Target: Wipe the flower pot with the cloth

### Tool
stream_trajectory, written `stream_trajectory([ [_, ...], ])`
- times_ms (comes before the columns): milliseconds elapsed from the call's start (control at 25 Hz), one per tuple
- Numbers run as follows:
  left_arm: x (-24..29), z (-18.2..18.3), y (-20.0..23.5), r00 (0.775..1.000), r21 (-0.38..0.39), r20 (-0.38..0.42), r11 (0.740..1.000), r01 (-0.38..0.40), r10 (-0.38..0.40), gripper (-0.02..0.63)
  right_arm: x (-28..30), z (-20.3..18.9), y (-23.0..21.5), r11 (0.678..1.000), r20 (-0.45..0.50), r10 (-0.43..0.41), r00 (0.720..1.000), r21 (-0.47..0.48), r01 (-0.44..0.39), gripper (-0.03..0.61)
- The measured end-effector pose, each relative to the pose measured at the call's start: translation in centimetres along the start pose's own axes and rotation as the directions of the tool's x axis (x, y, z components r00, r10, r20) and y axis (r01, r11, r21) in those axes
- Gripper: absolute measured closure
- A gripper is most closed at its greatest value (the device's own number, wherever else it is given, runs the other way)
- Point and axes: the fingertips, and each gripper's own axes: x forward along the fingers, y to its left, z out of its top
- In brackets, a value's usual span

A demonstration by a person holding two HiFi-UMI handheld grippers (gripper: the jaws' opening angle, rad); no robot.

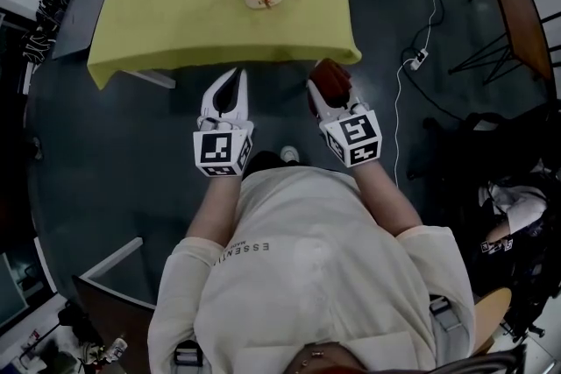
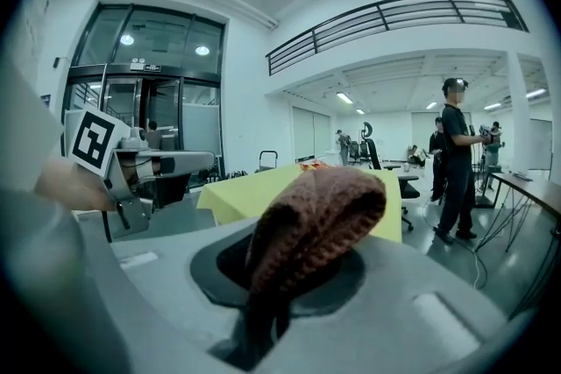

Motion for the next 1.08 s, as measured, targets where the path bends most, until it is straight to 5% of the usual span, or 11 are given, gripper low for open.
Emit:
stream_trajectory([
  [1080, 0.2, -1.8, -0.3, 0.999, -0.055, -0.034, 0.998, 0.021, -0.022, 0.603, 0.3, -1.0, -0.4, 1.0, -0.019, 0.001, 1.0, 0.007, -0.001, 0.535],
])
